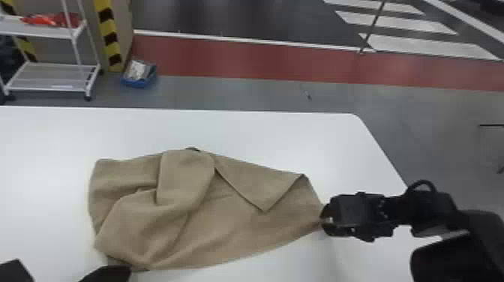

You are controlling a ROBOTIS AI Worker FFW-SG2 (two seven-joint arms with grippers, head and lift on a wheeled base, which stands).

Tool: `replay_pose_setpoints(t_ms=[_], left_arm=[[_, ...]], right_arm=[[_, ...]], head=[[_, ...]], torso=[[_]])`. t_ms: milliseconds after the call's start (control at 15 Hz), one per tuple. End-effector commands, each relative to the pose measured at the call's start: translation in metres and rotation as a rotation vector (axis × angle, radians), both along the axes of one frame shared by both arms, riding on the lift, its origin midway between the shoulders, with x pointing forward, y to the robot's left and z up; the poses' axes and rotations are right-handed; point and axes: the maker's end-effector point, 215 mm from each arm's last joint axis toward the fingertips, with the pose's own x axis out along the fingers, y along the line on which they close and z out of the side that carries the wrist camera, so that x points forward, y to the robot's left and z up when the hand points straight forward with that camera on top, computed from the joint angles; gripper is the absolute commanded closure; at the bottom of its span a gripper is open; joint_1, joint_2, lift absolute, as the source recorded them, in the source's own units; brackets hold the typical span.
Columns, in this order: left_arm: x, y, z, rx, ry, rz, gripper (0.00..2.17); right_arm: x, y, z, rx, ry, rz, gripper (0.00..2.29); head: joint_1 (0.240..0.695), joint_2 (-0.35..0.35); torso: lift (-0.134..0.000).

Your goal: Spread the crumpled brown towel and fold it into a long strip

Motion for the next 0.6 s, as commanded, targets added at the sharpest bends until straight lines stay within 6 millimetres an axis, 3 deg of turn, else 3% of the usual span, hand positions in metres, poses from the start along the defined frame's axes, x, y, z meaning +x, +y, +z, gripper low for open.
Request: replay_pose_setpoints(t_ms=[0,133,267,333,400,533], left_arm=[[0.002,0.001,-0.001,0.000,0.000,0.000,1.09],[0.007,0.003,0.001,0.002,-0.008,0.004,1.09],[0.020,0.020,0.013,0.014,-0.031,0.025,1.09],[0.027,0.035,0.026,-0.004,-0.035,0.049,1.09],[0.036,0.051,0.046,-0.029,-0.058,0.073,1.09],[0.053,0.085,0.080,-0.051,-0.093,0.139,1.09]], right_arm=[[0.003,-0.005,0.010,0.040,-0.015,-0.018,1.19],[0.011,-0.014,0.032,0.125,-0.055,-0.057,1.33],[0.039,-0.030,0.081,0.292,-0.128,-0.164,1.46],[0.050,-0.037,0.103,0.356,-0.160,-0.193,1.80],[0.059,-0.042,0.121,0.401,-0.190,-0.217,1.98],[0.074,-0.045,0.147,0.486,-0.221,-0.267,1.98]], head=[[0.695,-0.193],[0.695,-0.195],[0.695,-0.201],[0.695,-0.200],[0.695,-0.198],[0.695,-0.181]], torso=[[-0.125],[-0.125],[-0.125],[-0.125],[-0.125],[-0.125]])
